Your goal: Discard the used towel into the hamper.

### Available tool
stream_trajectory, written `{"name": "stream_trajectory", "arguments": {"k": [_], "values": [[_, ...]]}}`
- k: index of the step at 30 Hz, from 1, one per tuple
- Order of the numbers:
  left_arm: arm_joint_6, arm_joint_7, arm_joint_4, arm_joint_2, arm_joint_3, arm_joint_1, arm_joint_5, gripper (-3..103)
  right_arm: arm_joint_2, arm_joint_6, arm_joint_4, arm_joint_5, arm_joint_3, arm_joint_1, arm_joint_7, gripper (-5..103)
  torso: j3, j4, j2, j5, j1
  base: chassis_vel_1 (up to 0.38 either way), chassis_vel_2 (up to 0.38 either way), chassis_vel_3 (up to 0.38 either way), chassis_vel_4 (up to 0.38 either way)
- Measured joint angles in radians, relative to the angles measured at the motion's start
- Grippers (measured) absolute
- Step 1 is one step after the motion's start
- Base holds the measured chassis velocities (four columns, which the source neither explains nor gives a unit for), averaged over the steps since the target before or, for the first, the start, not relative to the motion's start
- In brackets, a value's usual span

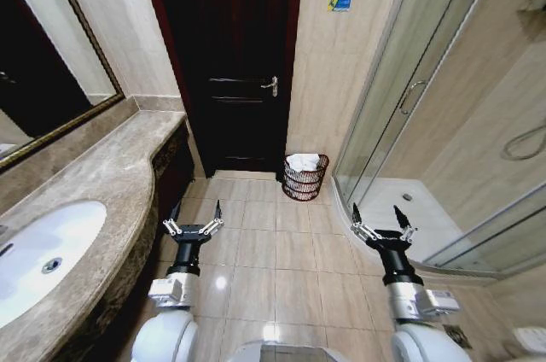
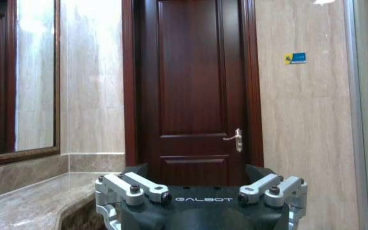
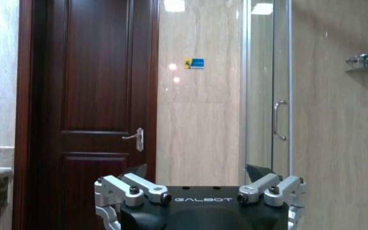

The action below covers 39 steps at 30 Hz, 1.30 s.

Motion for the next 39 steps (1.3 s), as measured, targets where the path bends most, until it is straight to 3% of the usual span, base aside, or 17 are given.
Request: {"name": "stream_trajectory", "arguments": {"k": [39], "values": [[0.0, 0.0, 0.0, 0.0, 0.0, 0.0, 0.0, 100, 0.0, 0.0, 0.0, 0.0, 0.0, 0.0, 0.0, 100, 0.0, 0.0, 0.0, 0.0, 0.0, 0.0, 0.0, 0.0, 0.0]]}}
